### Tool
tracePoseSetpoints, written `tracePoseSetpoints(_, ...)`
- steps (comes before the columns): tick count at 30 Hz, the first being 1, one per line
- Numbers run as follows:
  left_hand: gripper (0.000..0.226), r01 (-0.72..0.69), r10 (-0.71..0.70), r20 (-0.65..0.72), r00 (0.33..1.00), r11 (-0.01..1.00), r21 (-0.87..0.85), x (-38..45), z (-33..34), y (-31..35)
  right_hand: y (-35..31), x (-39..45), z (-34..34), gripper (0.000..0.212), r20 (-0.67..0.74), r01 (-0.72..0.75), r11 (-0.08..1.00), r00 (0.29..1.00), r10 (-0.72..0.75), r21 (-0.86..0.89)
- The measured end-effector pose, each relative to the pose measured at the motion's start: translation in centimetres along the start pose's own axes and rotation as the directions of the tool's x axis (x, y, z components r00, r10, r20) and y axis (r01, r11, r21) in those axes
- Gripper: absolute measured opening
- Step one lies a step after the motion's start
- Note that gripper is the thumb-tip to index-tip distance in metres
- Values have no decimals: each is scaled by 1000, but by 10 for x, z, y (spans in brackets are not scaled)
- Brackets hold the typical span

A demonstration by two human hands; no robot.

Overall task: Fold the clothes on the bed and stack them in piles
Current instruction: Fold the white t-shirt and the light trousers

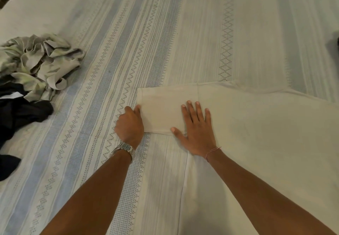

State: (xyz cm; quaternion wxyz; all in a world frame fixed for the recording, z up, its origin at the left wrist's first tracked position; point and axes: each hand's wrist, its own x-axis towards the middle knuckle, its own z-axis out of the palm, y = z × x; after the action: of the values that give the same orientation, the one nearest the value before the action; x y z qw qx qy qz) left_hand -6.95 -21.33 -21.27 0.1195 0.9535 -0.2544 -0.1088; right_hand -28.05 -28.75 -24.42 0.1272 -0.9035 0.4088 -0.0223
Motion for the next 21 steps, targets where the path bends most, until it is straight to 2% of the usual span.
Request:
tracePoseSetpoints(4, 52, -29, 29, 8, 1000, 1000, 1, -4, -1, 0, -7, 3, -6, 118, 61, -36, 999, 997, 37, -14)
tracePoseSetpoints(10, 37, -100, 94, -41, 995, 974, -201, -20, -4, -12, 0, 4, -10, 121, 104, 10, 998, 994, -17, 60)
tracePoseSetpoints(14, 39, -133, 119, -101, 988, 979, -152, -44, -6, -15, 3, -20, -12, 102, 73, 41, 937, 995, -71, 346)
tracePoseSetpoints(17, 30, -163, 151, -89, 985, 975, -152, -76, -7, -25, -2, -52, -20, 84, 158, -37, 839, 986, -59, 543)
tracePoseSetpoints(19, 31, -220, 222, 7, 975, 969, -114, -104, -9, -35, -1, -72, -21, 67, 110, 45, 844, 986, -122, 534)
tracePoseSetpoints(21, 36, -322, 324, 116, 939, 946, -34, -137, -11, -44, 4, -89, -17, 47, 8, 269, 878, 955, -296, 395)
